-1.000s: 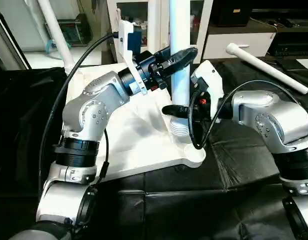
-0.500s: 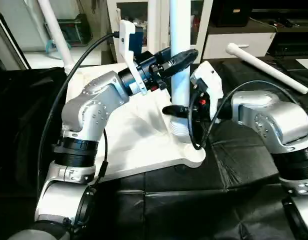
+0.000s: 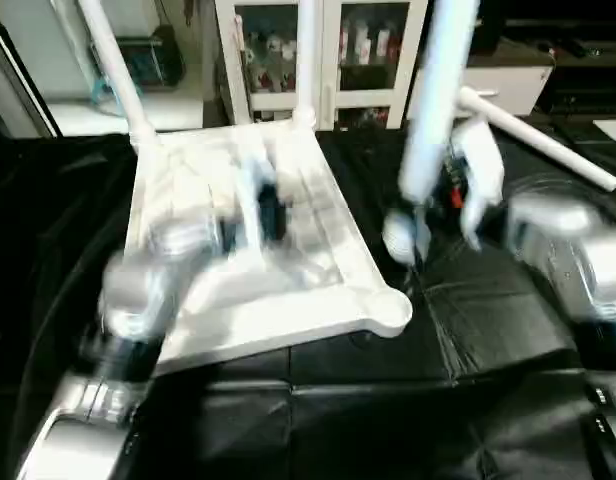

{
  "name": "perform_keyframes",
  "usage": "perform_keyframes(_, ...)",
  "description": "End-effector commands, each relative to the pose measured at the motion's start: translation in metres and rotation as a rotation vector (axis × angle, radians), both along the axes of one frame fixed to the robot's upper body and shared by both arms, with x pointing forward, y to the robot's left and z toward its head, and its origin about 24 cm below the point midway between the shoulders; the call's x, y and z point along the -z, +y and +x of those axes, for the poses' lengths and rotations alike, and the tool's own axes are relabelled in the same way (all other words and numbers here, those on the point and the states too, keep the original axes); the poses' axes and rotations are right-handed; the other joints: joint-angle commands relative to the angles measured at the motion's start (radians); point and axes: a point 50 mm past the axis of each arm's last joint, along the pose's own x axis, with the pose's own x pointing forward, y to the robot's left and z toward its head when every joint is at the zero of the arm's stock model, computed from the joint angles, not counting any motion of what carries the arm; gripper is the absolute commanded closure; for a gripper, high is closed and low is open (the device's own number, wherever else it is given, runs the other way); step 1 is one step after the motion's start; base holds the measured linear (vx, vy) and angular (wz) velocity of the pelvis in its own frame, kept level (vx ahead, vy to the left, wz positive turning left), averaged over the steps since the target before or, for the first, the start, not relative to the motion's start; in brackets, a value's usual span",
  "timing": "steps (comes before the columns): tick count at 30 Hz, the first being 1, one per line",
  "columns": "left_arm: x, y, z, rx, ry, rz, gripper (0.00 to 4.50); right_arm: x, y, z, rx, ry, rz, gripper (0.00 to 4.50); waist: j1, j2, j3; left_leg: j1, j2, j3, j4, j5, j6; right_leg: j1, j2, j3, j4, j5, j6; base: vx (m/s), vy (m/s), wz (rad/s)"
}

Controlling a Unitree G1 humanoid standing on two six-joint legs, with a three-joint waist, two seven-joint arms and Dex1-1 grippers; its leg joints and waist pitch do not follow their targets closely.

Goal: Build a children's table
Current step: Insert table leg to table base

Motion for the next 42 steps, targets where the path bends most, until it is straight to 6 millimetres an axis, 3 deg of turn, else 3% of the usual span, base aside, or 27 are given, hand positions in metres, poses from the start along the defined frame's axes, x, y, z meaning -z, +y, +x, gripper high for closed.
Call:
perform_keyframes(1, 0.005, -0.006, -0.003, 0.078, -0.039, 0.056, 0.91, -0.012, 0.007, -0.005, -0.058, -0.041, 0.016, 2.64, 0.000, -0.014, -0.075, 0.029, 0.046, -0.022, -0.076, -0.193, 0.014, 0.047, -0.031, 0.036, -0.066, -0.270, -0.181, 0.000, 0.000, 0.00)
perform_keyframes(4, 0.020, -0.007, -0.003, 0.085, -0.046, 0.138, 0.91, -0.011, 0.008, -0.008, -0.058, -0.040, 0.025, 2.64, -0.005, -0.012, -0.073, 0.029, 0.047, -0.024, -0.082, -0.243, -0.010, 0.048, -0.030, 0.036, -0.068, -0.286, -0.180, 0.000, 0.000, 0.00)
perform_keyframes(6, 0.030, -0.004, -0.003, 0.079, -0.067, 0.202, 0.91, -0.012, 0.010, -0.010, -0.059, -0.043, 0.034, 2.64, -0.010, -0.007, -0.067, 0.030, 0.045, -0.027, -0.084, -0.300, -0.027, 0.046, -0.033, 0.035, -0.075, -0.354, -0.167, 0.000, 0.000, 0.00)
perform_keyframes(7, 0.032, -0.003, -0.002, 0.075, -0.077, 0.221, 1.18, -0.012, 0.010, -0.011, -0.061, -0.044, 0.034, 2.64, -0.011, -0.008, -0.067, 0.031, 0.045, -0.028, -0.085, -0.310, -0.032, 0.045, -0.033, 0.035, -0.078, -0.370, -0.161, 0.000, 0.000, 0.00)
perform_keyframes(11, 0.045, 0.005, 0.002, 0.056, -0.093, 0.322, 1.30, -0.012, 0.012, -0.016, -0.073, -0.039, 0.039, 2.64, -0.014, -0.004, -0.066, 0.041, 0.045, -0.030, -0.086, -0.361, -0.046, 0.035, -0.031, 0.035, -0.086, -0.406, -0.147, 0.000, 0.000, 0.00)
perform_keyframes(13, 0.047, 0.007, 0.003, 0.052, -0.095, 0.341, 1.69, -0.012, 0.012, -0.017, -0.075, -0.036, 0.039, 2.64, -0.013, -0.004, -0.068, 0.039, 0.045, -0.031, -0.088, -0.361, -0.048, 0.039, -0.033, 0.035, -0.084, -0.403, -0.146, 0.000, 0.000, 0.00)
perform_keyframes(16, 0.051, 0.011, 0.004, 0.045, -0.091, 0.370, 1.77, -0.011, 0.012, -0.018, -0.077, -0.032, 0.037, 2.64, -0.013, -0.002, -0.067, 0.039, 0.047, -0.031, -0.089, -0.364, -0.051, 0.036, -0.032, 0.035, -0.081, -0.372, -0.164, 0.000, 0.000, 0.00)
perform_keyframes(18, 0.055, 0.018, 0.003, 0.044, -0.067, 0.409, 1.98, -0.010, 0.013, -0.018, -0.080, -0.027, 0.033, 2.64, -0.012, 0.007, -0.068, 0.040, 0.046, -0.033, -0.089, -0.372, -0.055, 0.037, -0.034, 0.034, -0.079, -0.366, -0.170, 0.000, 0.000, 0.00)
perform_keyframes(20, 0.057, 0.020, 0.002, 0.046, -0.060, 0.423, 2.15, -0.009, 0.013, -0.019, -0.081, -0.026, 0.031, 2.64, -0.013, 0.002, -0.068, 0.040, 0.046, -0.032, -0.089, -0.375, -0.053, 0.038, -0.035, 0.035, -0.080, -0.367, -0.176, 0.000, 0.000, 0.00)
perform_keyframes(22, 0.055, 0.025, 0.001, 0.038, -0.069, 0.437, 2.44, -0.009, 0.013, -0.019, -0.082, -0.026, 0.029, 2.64, -0.014, 0.003, -0.067, 0.037, 0.047, -0.033, -0.090, -0.372, -0.053, 0.040, -0.035, 0.035, -0.078, -0.365, -0.177, 0.000, 0.000, 0.00)
perform_keyframes(28, 0.056, 0.033, -0.002, 0.053, -0.086, 0.479, 2.78, -0.009, 0.015, -0.020, -0.087, -0.024, 0.030, 2.64, -0.028, 0.005, -0.068, 0.035, 0.045, -0.035, -0.090, -0.381, -0.051, 0.041, -0.034, 0.033, -0.076, -0.351, -0.186, 0.000, 0.000, 0.00)
perform_keyframes(30, 0.055, 0.033, -0.004, 0.053, -0.079, 0.476, 2.98, -0.008, 0.015, -0.020, -0.094, -0.020, 0.031, 2.64, -0.036, -0.003, -0.067, 0.029, 0.045, -0.036, -0.091, -0.379, -0.043, 0.044, -0.035, 0.033, -0.075, -0.362, -0.189, 0.000, 0.000, 0.00)
perform_keyframes(35, 0.054, 0.034, -0.008, 0.058, -0.066, 0.486, 3.34, -0.008, 0.015, -0.018, -0.104, -0.016, 0.027, 2.64, -0.045, 0.000, -0.068, 0.029, 0.046, -0.037, -0.089, -0.363, -0.035, 0.044, -0.037, 0.033, -0.074, -0.362, -0.192, 0.000, 0.000, 0.00)
perform_keyframes(38, 0.055, 0.041, -0.011, 0.031, -0.036, 0.487, 3.46, -0.010, 0.017, -0.015, -0.117, -0.019, 0.024, 2.64, -0.050, -0.008, -0.068, 0.023, 0.046, -0.036, -0.088, -0.338, -0.022, 0.048, -0.037, 0.033, -0.071, -0.341, -0.201, 0.000, 0.000, 0.00)
perform_keyframes(42, 0.057, 0.045, -0.013, 0.015, -0.020, 0.485, 3.81, -0.009, 0.018, -0.014, -0.119, -0.018, 0.025, 2.64, -0.045, -0.007, -0.066, 0.030, 0.044, -0.031, -0.085, -0.341, -0.019, 0.039, -0.034, 0.034, -0.076, -0.370, -0.201, 0.000, 0.000, 0.00)
